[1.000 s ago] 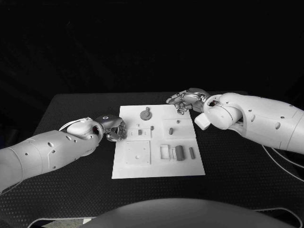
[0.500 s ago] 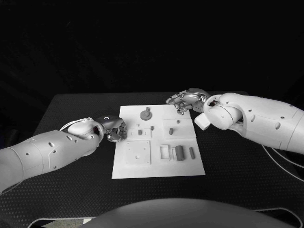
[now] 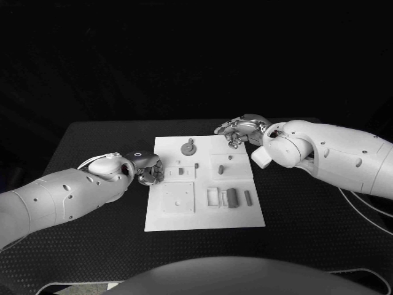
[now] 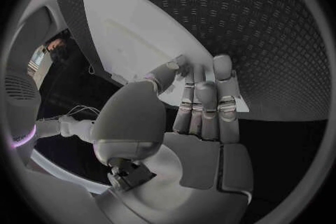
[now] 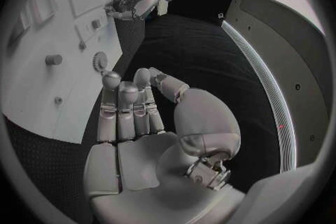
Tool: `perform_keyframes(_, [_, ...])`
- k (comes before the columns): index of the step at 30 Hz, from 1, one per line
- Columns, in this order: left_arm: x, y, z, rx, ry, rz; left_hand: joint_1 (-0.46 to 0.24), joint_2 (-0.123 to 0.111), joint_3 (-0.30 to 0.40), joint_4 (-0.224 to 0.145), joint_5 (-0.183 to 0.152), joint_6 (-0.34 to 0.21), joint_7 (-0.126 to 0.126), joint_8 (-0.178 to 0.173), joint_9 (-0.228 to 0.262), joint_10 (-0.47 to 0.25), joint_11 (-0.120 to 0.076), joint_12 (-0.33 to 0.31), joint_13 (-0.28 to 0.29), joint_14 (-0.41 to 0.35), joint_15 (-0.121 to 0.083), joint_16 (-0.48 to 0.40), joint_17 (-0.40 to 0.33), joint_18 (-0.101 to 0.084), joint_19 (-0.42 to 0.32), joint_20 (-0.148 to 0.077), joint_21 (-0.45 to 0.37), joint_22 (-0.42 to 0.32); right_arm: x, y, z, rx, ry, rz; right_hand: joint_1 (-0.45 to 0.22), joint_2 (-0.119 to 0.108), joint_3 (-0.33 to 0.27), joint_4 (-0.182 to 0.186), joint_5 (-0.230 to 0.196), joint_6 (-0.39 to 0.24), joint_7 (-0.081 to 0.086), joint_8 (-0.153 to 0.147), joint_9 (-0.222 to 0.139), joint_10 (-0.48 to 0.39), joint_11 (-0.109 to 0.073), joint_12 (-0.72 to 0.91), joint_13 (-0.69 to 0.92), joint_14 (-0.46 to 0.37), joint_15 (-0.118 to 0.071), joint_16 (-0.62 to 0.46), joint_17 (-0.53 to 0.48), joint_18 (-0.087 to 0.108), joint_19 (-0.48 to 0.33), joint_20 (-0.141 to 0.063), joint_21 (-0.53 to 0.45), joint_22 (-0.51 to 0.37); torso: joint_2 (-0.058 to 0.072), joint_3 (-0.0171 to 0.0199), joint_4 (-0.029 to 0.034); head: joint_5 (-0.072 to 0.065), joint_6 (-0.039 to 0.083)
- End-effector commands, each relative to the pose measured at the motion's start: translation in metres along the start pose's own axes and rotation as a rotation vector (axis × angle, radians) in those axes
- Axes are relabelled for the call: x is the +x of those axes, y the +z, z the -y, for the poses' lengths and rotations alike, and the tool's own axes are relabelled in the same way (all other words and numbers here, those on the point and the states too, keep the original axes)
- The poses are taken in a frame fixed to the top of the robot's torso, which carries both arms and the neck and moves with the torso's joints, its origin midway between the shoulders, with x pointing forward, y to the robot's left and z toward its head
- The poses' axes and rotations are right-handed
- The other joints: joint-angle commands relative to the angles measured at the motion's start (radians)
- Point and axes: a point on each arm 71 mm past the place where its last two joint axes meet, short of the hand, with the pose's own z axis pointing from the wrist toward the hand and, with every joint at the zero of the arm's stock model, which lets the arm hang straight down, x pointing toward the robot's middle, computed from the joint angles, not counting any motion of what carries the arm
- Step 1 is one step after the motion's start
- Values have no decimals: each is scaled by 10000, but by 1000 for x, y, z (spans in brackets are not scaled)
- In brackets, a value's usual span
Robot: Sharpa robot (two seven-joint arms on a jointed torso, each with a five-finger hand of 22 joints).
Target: Assemble the parts on the task board
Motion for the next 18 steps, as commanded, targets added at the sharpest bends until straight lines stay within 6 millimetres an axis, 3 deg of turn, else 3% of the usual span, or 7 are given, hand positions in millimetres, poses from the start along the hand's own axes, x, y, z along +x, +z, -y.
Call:
perform_keyframes(1, [1, 0, 1, -29, 103, -89, -33, 239, 6, 123, -31, 86, -21, 71, -2, 73, -9, 83, -28, -8, -106, 60, -22, 221, 20, -92, 42, 230, 2, 0, -1, -117, -46, -190, 45, -26, -53, -3, 55, -19, 78, -52, -14, 5, 36, 9, 13, -14, -53, -25, 13, 132, 0, -51, -34, 113, 4, -2, 4, 10, 2])
perform_keyframes(4, [0, 0, 0, -92, -72, 40, -64, 425, 7, 167, 0, 116, -47, 97, -8, 91, -28, 151, -58, -12, -125, 70, -38, 200, 11, -114, 49, 229, 2, 0, -1, -114, -47, -193, 43, -24, -54, -3, 55, -19, 78, -52, -15, 5, 37, 9, 13, -15, -53, -25, 13, 132, 0, -51, -34, 113, 4, -2, 4, 4, 2])
perform_keyframes(12, [-1, 0, -1, -218, -240, 170, -79, 567, -4, 163, 35, 146, -68, 130, -10, 122, -53, 228, -99, 0, -149, 92, -53, 181, 16, -144, 61, 225, 2, 0, -1, -97, -48, -200, 40, -26, -55, -7, 56, -18, 78, -53, -18, 4, 37, 9, 13, -15, -52, -25, 13, 132, 0, -50, -35, 113, 4, -7, 3, 1, 2])
perform_keyframes(18, [0, 0, -1, -256, -329, 26, -85, 113, -83, 24, -34, -23, 22, 43, -84, -22, -27, 252, -209, -9, -124, 114, -79, 154, 3, -172, 56, 216, 2, 0, -1, -90, -49, -221, 38, -27, -56, -8, 57, -18, 78, -54, -19, 4, 37, 9, 12, -15, -52, -26, 13, 132, -1, -50, -36, 112, -1, -11, 8, -10, 2])
